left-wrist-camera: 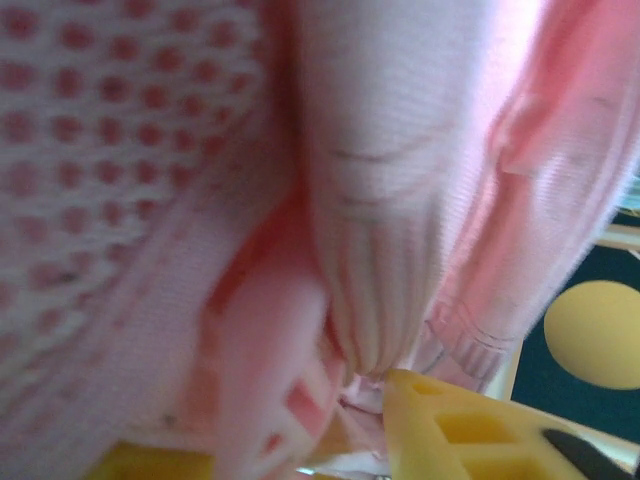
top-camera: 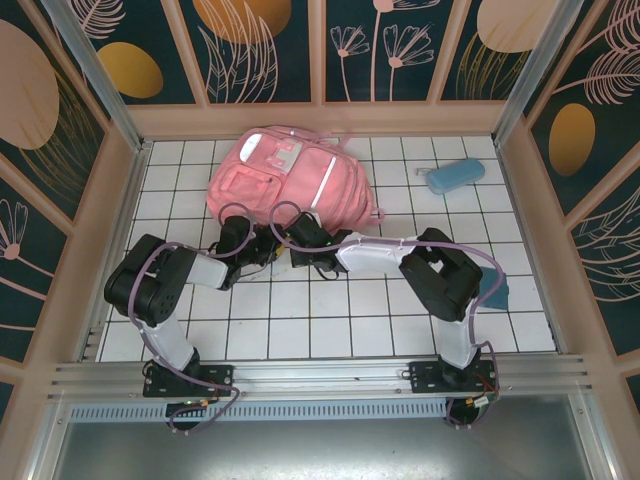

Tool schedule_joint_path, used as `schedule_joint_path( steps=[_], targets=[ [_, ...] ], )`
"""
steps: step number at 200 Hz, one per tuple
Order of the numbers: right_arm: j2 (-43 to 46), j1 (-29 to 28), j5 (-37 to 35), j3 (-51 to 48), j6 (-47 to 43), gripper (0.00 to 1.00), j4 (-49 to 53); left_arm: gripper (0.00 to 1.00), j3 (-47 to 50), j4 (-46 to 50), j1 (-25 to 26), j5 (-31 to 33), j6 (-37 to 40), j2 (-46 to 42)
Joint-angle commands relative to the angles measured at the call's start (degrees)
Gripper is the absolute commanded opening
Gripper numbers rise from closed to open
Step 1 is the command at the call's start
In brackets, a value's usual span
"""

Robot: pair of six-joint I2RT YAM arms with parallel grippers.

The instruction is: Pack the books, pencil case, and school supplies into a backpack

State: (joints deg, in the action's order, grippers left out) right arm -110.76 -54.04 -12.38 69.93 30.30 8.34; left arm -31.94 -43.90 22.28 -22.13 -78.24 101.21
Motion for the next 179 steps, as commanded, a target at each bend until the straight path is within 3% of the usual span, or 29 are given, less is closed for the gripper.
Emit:
schedule_joint_path(
  steps=[1, 42, 86, 129, 159, 179],
  targets=[
    [2.55, -0.18, -2.4, -0.78, -0.36, 0.0, 0.06, 0.29, -1.19, -0.97, 0.15, 2.79, -0.79, 0.92],
    [4.91, 1.67, -8.85, -3.57, 0.24, 0.0, 3.21, 0.14, 0.04, 1.46, 0.14, 5.99, 0.3, -0.37],
    [13.11, 6.71, -11.16, -11.39, -3.25, 0.0, 4.73, 0.07, 0.1, 3.63, 0.13, 6.98, 2.35, -0.93],
    [17.92, 15.03, -8.39, -15.55, -9.3, 0.0, 4.13, 0.05, 0.39, 5.61, 0.04, 8.26, 3.86, -2.18],
    [18.29, 16.69, -1.1, -14.09, -15.91, 0.0, 3.98, 0.05, 0.49, 7.7, 0.04, 9.08, 5.43, -4.06],
    [16.8, 16.78, 6.54, -13.05, -21.27, 0.33, 4.91, 0.05, 0.37, 8.37, 0.04, 8.52, 6.21, -4.83]
  ],
)
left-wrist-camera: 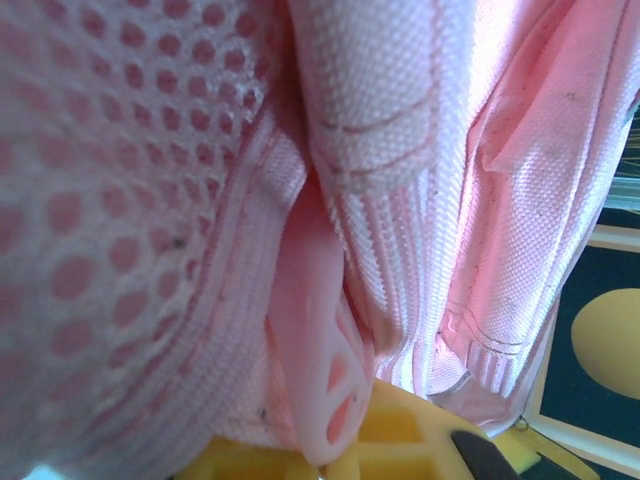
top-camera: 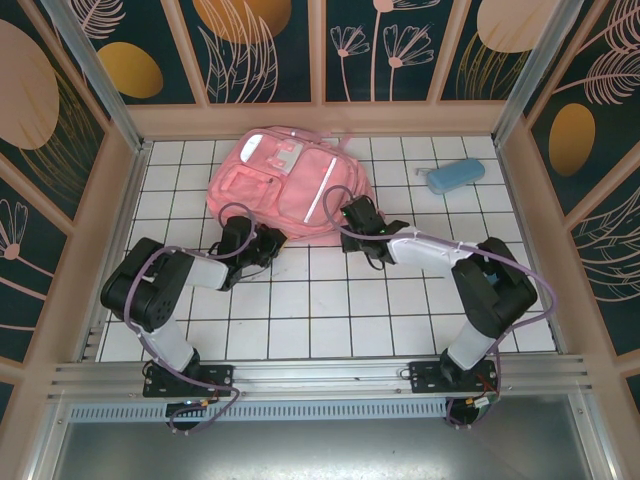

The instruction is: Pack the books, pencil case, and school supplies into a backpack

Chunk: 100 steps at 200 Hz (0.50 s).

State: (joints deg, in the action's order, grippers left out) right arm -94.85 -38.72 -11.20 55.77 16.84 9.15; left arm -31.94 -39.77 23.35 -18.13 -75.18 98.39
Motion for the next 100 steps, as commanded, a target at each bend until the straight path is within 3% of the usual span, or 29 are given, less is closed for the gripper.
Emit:
schedule_joint_path(
  steps=[1, 14, 24, 51, 100],
  targets=[
    [0.8, 1.45, 5.55, 1.24, -8.02, 0.34, 4.16, 0.05, 0.38, 4.25, -1.03, 4.47, 3.17, -1.99],
    [-0.88, 1.45, 7.55, 2.12, -11.06, 0.47, 4.84, 0.05, 0.39, 4.35, -1.1, 4.33, 3.3, -2.19],
    [-2.21, 1.67, 7.13, 3.0, -12.54, 0.5, 5.07, 0.05, 0.3, 4.43, -1.07, 4.31, 3.45, -2.25],
    [-4.49, 2.64, 10.03, 5.45, -14.62, 0.47, 4.6, 0.05, -0.05, 4.55, -1.12, 4.0, 3.72, -2.01],
    [-6.45, 2.42, 9.19, 6.46, -17.31, 0.37, 2.59, 0.06, -0.39, 4.48, -1.11, 3.36, 3.83, -1.72]
  ],
)
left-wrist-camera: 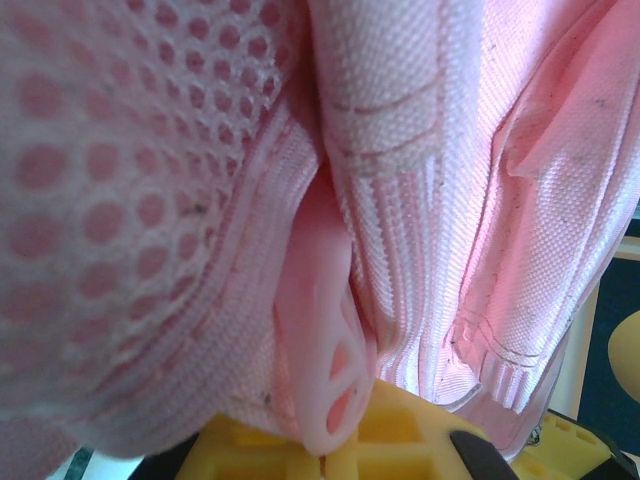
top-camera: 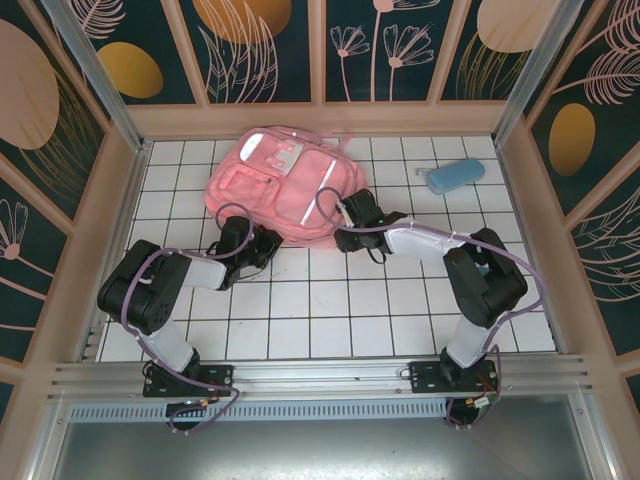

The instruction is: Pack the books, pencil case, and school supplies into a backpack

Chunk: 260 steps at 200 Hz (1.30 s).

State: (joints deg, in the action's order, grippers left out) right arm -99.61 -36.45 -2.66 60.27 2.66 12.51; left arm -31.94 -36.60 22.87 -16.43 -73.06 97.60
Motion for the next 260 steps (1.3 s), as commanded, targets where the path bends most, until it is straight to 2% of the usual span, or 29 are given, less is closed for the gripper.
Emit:
schedule_joint_path(
  steps=[1, 45, 68, 99, 119, 166, 189, 215, 260],
  targets=[
    [-1.71, 0.15, 0.55, 1.95, -3.24, 0.37, -0.75, 0.06, -0.39, 1.33, -0.63, 1.66, 1.7, -0.97],
    [-1.7, -1.12, -7.28, 1.05, -5.11, 0.07, -1.18, 0.05, 0.11, 2.81, -1.61, 2.53, 2.59, -1.7],
    [0.96, -1.59, -11.81, -0.55, -4.17, 0.0, -1.04, 0.05, 0.88, 4.3, -3.27, 3.14, 3.68, -2.96],
    [5.08, -1.08, -15.99, -2.53, 0.02, 0.0, 0.63, 0.04, 1.22, 6.96, -4.51, 3.8, 6.48, -5.36],
    [7.22, -1.17, -14.82, -3.24, 1.91, 0.0, 2.2, 0.04, 0.53, 8.01, -4.44, 2.51, 9.13, -6.49],
    [11.68, -1.58, -1.1, -5.72, 3.62, 0.0, 1.36, 0.05, -2.37, 10.83, -4.5, -0.1, 14.55, -6.78],
    [12.04, -5.38, 4.3, -6.3, 3.51, 0.0, 1.82, 0.05, -6.46, 12.04, -4.08, -3.22, 17.55, -4.6],
    [12.21, -8.79, 6.21, -7.31, 4.76, 0.0, 1.07, 0.05, -9.57, 14.41, -3.78, -1.69, 19.2, -3.74],
    [11.99, -5.14, 4.64, -5.63, 7.95, 0.0, 0.35, 0.04, -11.03, 19.63, -3.89, 4.54, 20.29, -3.72]
  ],
)
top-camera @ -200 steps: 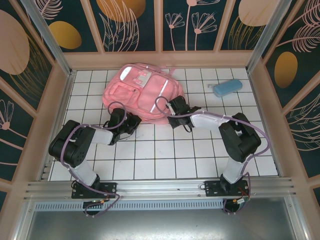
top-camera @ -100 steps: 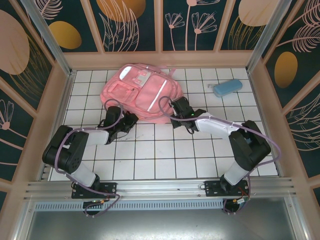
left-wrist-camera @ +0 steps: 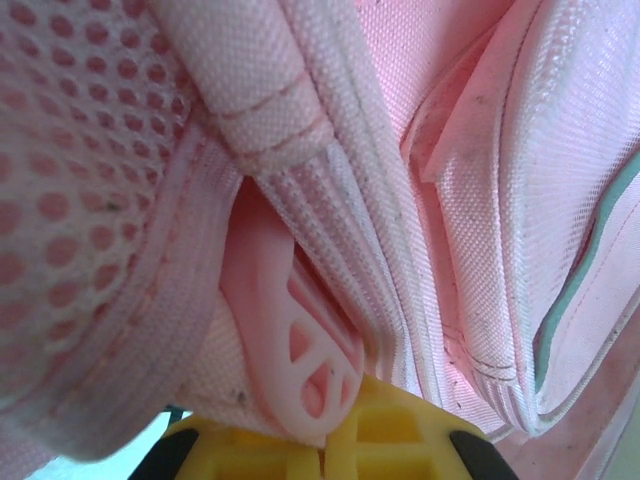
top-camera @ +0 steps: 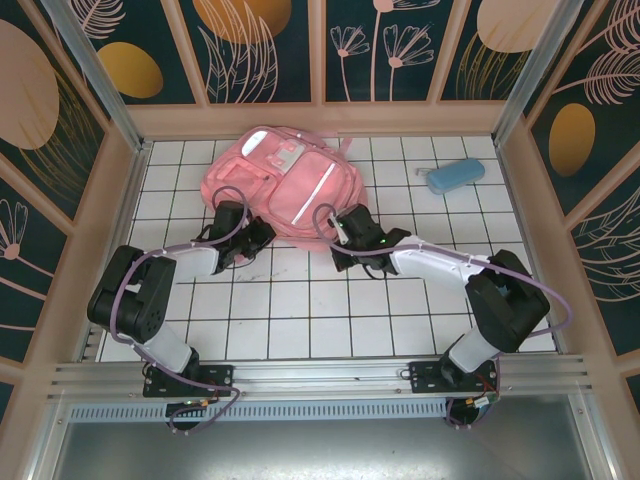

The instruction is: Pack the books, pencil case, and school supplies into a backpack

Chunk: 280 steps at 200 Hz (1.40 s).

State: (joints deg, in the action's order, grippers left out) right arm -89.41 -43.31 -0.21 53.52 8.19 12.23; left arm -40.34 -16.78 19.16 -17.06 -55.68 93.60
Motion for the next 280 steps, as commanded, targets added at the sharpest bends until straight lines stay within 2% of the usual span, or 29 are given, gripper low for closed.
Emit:
schedule_joint_path(
  steps=[1, 44, 82, 135, 157, 196, 218, 253, 263, 280],
  targets=[
    [1.73, 1.78, 2.12, 1.14, 2.48, 0.0, 0.71, 0.04, -2.64, -0.1, -0.13, 5.27, 2.98, 0.27],
    [-1.28, 3.4, -3.57, 4.04, 4.45, 0.0, 3.56, 0.03, -1.89, 2.61, -1.5, 9.27, 4.44, -0.39],
    [-3.01, 6.33, -14.91, 4.77, 9.53, 0.0, 6.49, 0.02, -0.83, 3.55, -3.54, 11.06, 5.08, -1.13],
    [-3.34, 11.63, -17.79, 6.37, 9.7, 0.0, 6.24, 0.01, 0.09, 4.36, -5.43, 11.14, 6.75, -2.19],
    [-2.7, 11.02, -15.56, 7.45, 8.93, 0.0, 7.13, 0.03, -0.82, 4.98, -5.61, 10.52, 7.75, -2.08],
    [6.02, 5.58, -1.94, 2.13, 8.45, 0.0, 7.91, 0.08, -2.7, 3.77, -5.62, 6.4, 9.94, -0.28],
    [10.46, 2.76, 6.07, -0.5, 11.14, 0.0, 6.95, 0.18, -4.44, 4.81, -5.58, 7.03, 10.59, 0.34],
    [10.71, -0.7, 13.39, -1.71, 15.76, 0.0, -0.76, 0.59, -4.49, 9.13, -5.61, 11.03, 7.73, -3.16],
    [9.4, -1.69, 13.88, -1.34, 16.45, 0.0, -2.64, 0.65, -3.13, 10.65, -5.55, 12.21, 6.46, -5.08],
    [6.98, -3.29, 14.09, -0.07, 16.86, 0.0, -4.63, 0.69, 0.34, 12.13, -5.62, 12.25, 3.78, -9.23]
  ],
)
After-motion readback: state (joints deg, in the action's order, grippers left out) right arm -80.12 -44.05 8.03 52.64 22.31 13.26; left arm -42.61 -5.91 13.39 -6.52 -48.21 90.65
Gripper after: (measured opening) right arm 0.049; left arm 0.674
